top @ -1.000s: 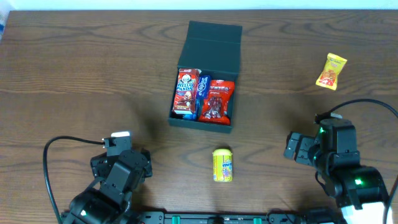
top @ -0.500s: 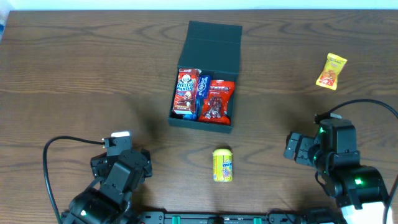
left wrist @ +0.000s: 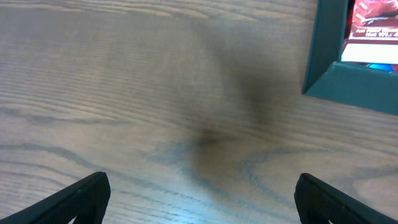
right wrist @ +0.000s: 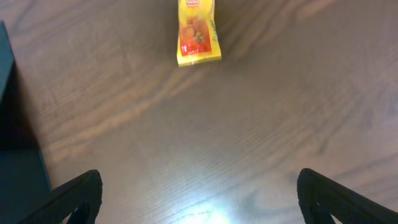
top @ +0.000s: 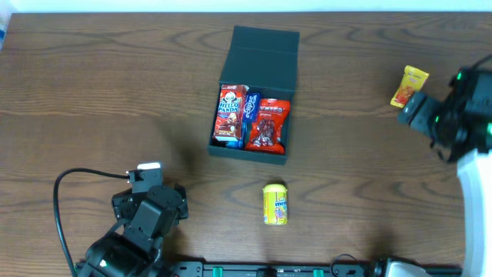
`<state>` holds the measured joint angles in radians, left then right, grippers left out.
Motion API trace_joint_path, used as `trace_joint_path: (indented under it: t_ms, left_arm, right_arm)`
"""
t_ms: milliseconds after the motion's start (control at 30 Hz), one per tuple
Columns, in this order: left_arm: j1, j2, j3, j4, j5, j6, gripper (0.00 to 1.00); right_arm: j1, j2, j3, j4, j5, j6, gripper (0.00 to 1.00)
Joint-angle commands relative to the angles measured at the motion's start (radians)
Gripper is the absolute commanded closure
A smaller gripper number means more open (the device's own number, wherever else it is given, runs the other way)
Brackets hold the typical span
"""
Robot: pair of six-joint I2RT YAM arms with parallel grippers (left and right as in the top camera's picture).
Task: Pack container
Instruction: 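Move the right gripper to the yellow candy packet, then close the right gripper on the yellow Julie's packet and lift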
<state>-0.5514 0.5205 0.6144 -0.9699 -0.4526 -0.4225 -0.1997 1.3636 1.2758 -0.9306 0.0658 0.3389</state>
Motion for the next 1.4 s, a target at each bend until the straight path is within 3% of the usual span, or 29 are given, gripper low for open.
trace_joint_path:
  t_ms: [0,167,400,800,1367]
  left_arm:
    - [0.003,-0.005,-0.001,-0.002,-0.014,-0.012,0.04]
    - [0.003,-0.005,-0.001,-0.002,-0.014,-0.012,0.04]
    - [0.003,-0.005,-0.001,-0.002,-0.014,-0.012,0.04]
    - [0.003,-0.005,-0.001,-0.002,-0.014,-0.012,0.04]
    - [0.003,-0.005,-0.001,-0.002,-0.014,-0.012,0.04]
  right_arm:
    - [-0.03,0.131,0.132,-0.017,0.009,-0.072,0.01]
    - [-0.071,0.341,0.314,-0.103,0.003,-0.07,0.01]
    - [-0.13,0.509,0.348,-0.043,-0.187,-0.199,0.01]
    - [-0.158,0.712,0.361,0.097,-0.206,-0.268,0.01]
    - [-0.136,0.915,0.587,0.103,-0.235,-0.285,0.01]
